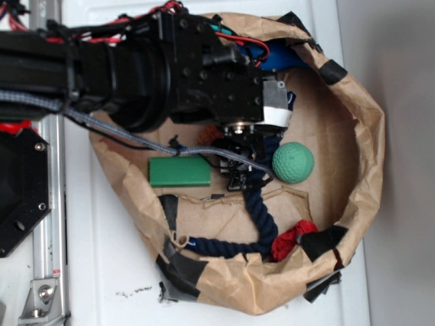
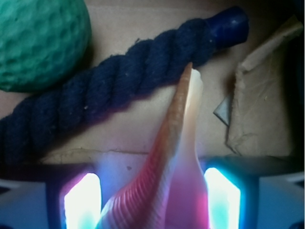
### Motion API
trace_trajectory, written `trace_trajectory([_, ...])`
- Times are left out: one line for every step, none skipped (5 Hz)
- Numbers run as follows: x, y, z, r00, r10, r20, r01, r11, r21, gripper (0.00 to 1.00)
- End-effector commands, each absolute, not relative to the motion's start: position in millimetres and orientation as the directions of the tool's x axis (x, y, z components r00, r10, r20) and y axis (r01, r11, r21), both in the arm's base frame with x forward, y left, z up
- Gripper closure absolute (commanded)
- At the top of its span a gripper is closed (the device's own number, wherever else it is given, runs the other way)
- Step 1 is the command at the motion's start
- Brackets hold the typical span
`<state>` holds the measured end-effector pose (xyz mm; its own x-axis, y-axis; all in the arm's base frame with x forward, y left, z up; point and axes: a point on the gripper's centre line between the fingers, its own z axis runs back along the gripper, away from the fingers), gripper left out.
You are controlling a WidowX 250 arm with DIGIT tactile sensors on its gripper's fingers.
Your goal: Grab the shell.
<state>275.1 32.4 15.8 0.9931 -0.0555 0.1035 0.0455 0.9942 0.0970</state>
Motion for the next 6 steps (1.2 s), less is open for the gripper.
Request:
trace_trajectory([275, 30, 26, 0.989, -0.068, 0.128, 0.056, 0.994, 0.096, 1.0])
trace_trajectory([275, 32, 42, 0.989, -0.066, 0.132, 0.057, 0.996, 0.07, 1.0])
trace_trajectory([270, 19, 92, 0.99, -0.069, 0.122, 0.07, 0.997, -0.006, 1.0])
trace_trajectory([264, -2, 142, 0.995, -0.036, 0.096, 0.038, 0.999, -0.02, 1.0])
trace_trajectory([260, -15, 182, 0.995, -0.063, 0.074, 0.067, 0.996, -0.05, 1.0])
trace_trajectory([256, -12, 175, 0.992, -0.045, 0.114, 0.049, 0.998, -0.036, 1.0])
